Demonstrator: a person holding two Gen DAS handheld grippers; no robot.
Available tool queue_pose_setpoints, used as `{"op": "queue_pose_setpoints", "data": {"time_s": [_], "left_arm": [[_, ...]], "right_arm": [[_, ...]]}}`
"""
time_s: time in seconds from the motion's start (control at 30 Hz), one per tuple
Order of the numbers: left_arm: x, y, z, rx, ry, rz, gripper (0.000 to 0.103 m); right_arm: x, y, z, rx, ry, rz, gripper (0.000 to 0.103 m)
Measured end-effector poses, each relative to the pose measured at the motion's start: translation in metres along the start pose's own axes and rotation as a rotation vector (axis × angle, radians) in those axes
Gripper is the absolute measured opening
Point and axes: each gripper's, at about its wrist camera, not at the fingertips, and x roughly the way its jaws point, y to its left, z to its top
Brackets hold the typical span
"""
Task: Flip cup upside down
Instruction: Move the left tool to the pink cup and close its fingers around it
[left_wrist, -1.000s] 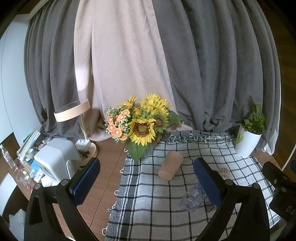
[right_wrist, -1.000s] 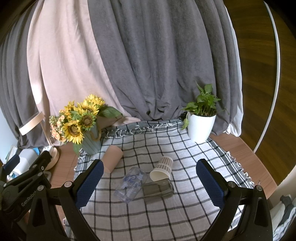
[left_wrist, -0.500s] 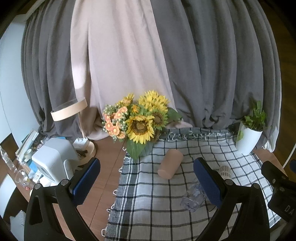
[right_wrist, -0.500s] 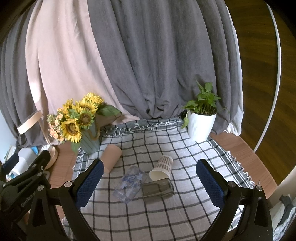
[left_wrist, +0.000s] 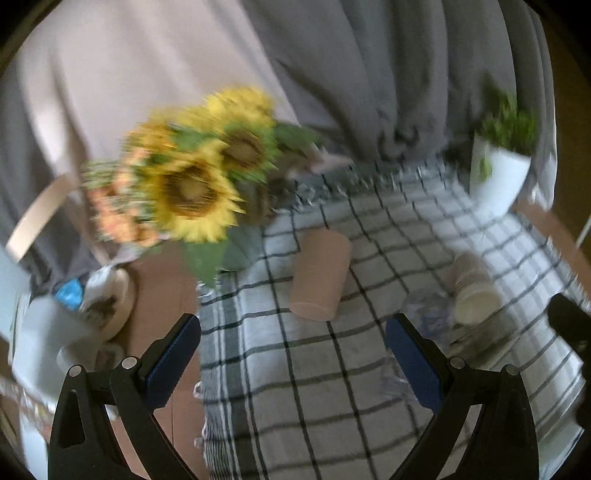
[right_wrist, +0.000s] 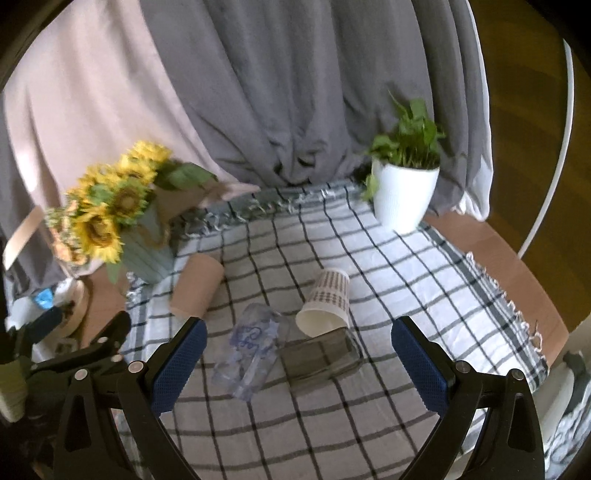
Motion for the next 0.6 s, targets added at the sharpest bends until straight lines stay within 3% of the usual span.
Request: {"op": "queue_pose_setpoints", "data": {"time_s": [0.13,0.33,0.4,0.6], "left_arm": [[0.052,-0.013,0.01,0.102,0.064,-0.026,0.097],[0.107,-0.028,0.027,0.171,0.124,-0.093,0.096],[0.126,-0.032,0.032,0.186,0.155,-0.095,0.088],[0.167,-0.042,0.034,0.228,0.23,-0.086,0.084]], "right_arm": [[0.029,-0.003,-0.001,0.064,0.058,-0.034,0.1],[0.061,-0.001,0.001,0.139,0.113,-0.081,0.1],[0.068,0.0,0.003,0.16,0.124,-0.09,0.1],[0.082,-0.001,0.008,0.212,0.14,-0.116,0.1]]}}
